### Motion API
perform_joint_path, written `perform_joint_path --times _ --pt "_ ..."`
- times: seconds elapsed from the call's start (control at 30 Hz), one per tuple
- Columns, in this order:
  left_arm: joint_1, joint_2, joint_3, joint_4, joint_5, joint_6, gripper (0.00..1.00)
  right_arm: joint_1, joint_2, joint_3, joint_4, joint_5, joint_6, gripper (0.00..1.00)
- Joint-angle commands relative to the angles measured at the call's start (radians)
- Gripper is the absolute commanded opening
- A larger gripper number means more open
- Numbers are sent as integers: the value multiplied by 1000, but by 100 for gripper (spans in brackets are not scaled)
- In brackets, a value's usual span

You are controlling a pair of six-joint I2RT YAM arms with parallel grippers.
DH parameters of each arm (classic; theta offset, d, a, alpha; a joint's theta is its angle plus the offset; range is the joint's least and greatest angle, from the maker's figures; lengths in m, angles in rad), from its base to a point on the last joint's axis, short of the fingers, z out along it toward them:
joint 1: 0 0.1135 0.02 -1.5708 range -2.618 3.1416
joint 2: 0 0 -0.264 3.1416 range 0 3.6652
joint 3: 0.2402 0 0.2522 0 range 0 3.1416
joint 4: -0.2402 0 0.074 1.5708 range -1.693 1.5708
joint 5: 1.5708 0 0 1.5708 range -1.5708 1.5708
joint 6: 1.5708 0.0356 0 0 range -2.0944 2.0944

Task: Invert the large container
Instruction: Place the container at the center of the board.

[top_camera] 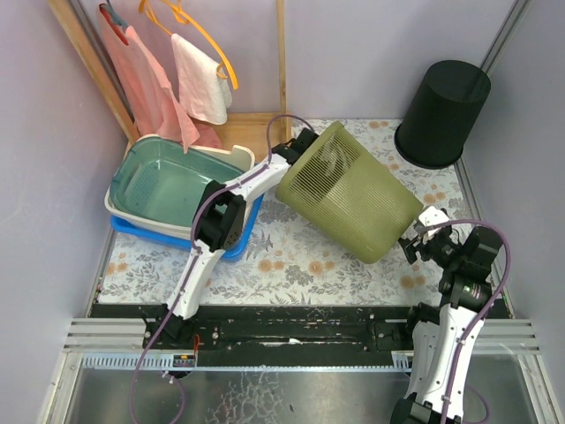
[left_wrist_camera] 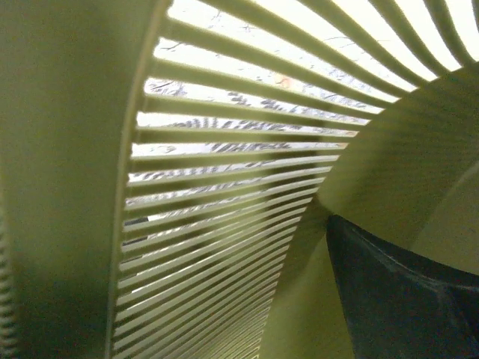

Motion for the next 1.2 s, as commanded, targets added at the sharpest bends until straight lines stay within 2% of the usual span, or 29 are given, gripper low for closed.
perform_joint_path --times 0.0,0.2,0.33,0.63,0.8,1.17 --pt "-169 -57 -38 -78 -454 219 100 22 -21 23 168 -169 87 78" --pt "-234 -104 -142 -71 -799 345 100 22 -40 16 194 -149 122 77" --pt "-274 -108 -216 -45 -909 392 100 23 -51 14 205 -138 129 76" --pt "-273 -177 -246 -36 -751 399 100 23 -42 23 163 -124 66 76" --pt "-272 -186 -232 -41 -809 438 100 24 -35 33 127 -123 25 76" --pt "-247 -234 -338 -11 -849 498 100 23 -17 41 115 -117 -14 76"
